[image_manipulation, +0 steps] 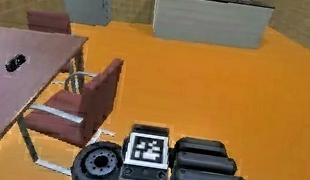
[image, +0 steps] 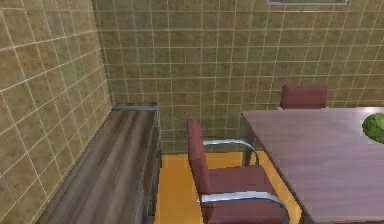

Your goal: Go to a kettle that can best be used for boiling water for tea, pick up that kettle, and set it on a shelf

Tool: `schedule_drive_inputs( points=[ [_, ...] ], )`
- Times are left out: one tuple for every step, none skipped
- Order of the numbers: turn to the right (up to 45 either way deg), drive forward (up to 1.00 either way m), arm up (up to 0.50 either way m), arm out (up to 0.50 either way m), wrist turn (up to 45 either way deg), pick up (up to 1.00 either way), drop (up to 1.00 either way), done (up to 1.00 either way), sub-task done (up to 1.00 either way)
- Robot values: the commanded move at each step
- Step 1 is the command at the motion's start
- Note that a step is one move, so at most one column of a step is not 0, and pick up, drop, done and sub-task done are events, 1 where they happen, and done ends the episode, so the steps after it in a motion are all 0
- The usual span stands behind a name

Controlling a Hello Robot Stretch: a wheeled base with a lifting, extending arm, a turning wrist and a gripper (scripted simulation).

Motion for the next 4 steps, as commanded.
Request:
schedule_drive_inputs(
  points=[
    [9.0,0.0,0.0,0.0,0.0,0.0,0.0,0.0,0.0],
    [-45.0,0.0,0.0,0.0,0.0,0.0,0.0,0.0,0.0],
    [-45.0,0.0,0.0,0.0,0.0,0.0,0.0,0.0,0.0],
    [-36.0,0.0,0.0,0.0,0.0,0.0,0.0,0.0,0.0]
  ],
)
